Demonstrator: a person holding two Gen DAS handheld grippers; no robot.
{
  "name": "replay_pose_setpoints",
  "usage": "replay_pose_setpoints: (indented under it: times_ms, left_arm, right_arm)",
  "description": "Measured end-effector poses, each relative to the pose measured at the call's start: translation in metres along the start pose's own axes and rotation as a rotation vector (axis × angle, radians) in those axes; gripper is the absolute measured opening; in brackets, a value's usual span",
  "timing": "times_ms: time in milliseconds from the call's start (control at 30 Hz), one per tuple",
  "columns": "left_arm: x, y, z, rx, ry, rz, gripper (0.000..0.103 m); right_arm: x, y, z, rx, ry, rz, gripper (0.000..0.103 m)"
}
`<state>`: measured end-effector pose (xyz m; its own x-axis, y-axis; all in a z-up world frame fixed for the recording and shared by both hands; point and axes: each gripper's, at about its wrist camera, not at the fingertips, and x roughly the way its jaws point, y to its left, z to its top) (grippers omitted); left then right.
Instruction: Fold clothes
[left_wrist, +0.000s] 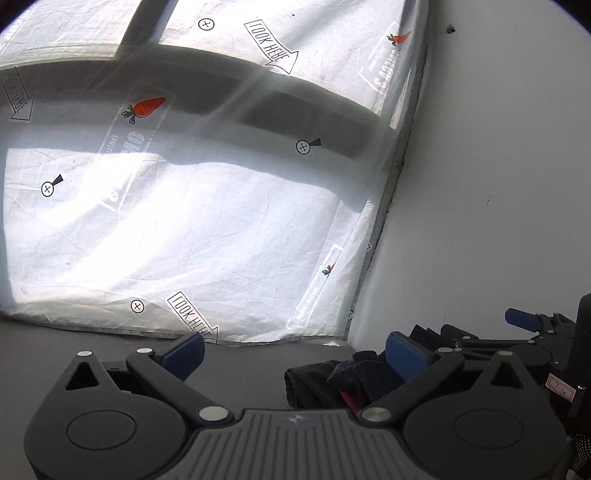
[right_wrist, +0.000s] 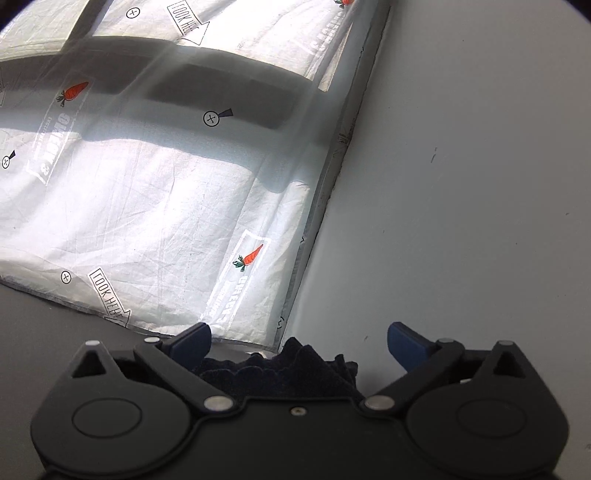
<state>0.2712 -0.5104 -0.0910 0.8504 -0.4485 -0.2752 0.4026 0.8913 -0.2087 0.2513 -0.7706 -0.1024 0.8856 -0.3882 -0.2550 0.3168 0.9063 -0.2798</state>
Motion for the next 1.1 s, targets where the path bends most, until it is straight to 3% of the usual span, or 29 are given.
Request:
replay_pose_setpoints:
  times_ms: [100, 267, 533, 733, 900, 1100]
  left_arm:
    - [-0.051, 0.020, 0.000, -0.043, -0.047, 0.070, 0.103]
    - [-0.129, 0.065, -0.006, -0.207, -0.123, 0.192, 0.103]
    - [-0.238, 0.130, -0.001, -0.118, -0.147, 0.476, 0.103]
    - [-0.310, 0.188, -0.002, -0.058, -0.101, 0.469, 0.103]
    - [-0.359, 0.224, -0.009, 0.086, -0.006, 0.475, 0.103]
    - [-0.403, 0.254, -0.025, 0.099, 0.118, 0.424, 0.103]
  right_arm:
    - [-0.037, 0.026, 0.006, 0.066, -0.025, 0.064, 0.103]
    - [-0.096, 0.064, 0.008, 0.147, -0.056, 0.157, 0.103]
    - [-0.188, 0.149, 0.020, 0.107, -0.083, 0.271, 0.103]
    - [-0.268, 0.227, 0.032, 0.174, -0.058, 0.324, 0.103]
    - [-0.332, 0.287, 0.030, 0.203, 0.009, 0.343, 0.103]
    - [-0.391, 0.329, 0.024, 0.208, 0.115, 0.322, 0.103]
